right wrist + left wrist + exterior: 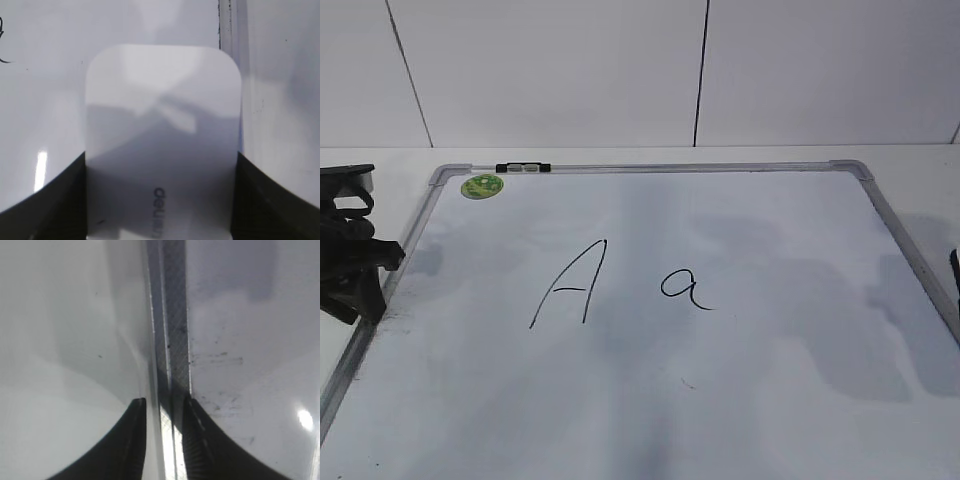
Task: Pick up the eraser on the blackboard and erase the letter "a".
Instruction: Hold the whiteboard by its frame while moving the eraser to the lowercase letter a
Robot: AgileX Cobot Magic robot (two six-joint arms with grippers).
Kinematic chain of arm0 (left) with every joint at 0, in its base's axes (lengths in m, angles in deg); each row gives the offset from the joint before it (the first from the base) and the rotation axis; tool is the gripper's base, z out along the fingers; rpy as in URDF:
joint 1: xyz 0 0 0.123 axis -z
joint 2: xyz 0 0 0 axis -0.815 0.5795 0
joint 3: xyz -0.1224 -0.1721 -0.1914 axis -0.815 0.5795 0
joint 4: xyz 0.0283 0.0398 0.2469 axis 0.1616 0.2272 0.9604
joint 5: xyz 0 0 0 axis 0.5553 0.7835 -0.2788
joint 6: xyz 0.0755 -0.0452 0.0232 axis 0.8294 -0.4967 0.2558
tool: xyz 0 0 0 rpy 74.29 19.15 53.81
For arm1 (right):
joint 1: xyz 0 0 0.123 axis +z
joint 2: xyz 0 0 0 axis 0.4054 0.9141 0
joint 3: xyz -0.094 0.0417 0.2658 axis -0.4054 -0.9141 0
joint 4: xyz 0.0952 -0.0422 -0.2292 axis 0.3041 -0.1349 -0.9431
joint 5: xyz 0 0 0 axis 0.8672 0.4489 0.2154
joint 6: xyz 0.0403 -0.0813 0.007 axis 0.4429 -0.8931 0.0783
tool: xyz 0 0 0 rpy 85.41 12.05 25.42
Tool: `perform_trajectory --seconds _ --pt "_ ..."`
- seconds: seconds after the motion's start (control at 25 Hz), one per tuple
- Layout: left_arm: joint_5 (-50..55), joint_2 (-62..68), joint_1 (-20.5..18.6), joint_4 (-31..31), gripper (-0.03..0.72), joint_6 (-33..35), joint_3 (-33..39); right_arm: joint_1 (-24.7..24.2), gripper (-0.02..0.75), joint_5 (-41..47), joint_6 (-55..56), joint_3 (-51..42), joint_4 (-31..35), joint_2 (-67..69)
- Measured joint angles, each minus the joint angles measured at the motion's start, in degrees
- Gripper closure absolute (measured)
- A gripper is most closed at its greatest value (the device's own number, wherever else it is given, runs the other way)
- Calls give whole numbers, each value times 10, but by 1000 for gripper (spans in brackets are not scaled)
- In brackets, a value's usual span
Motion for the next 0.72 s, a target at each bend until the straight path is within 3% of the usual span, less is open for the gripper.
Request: perform_trajectory --seconds 0.36,0.72 --pt "0 0 0 -4 629 0 -1 0 221 0 0 0 0 0" --pt "3 1 0 -5 644 -3 -1 0 221 1 -6 0 0 0"
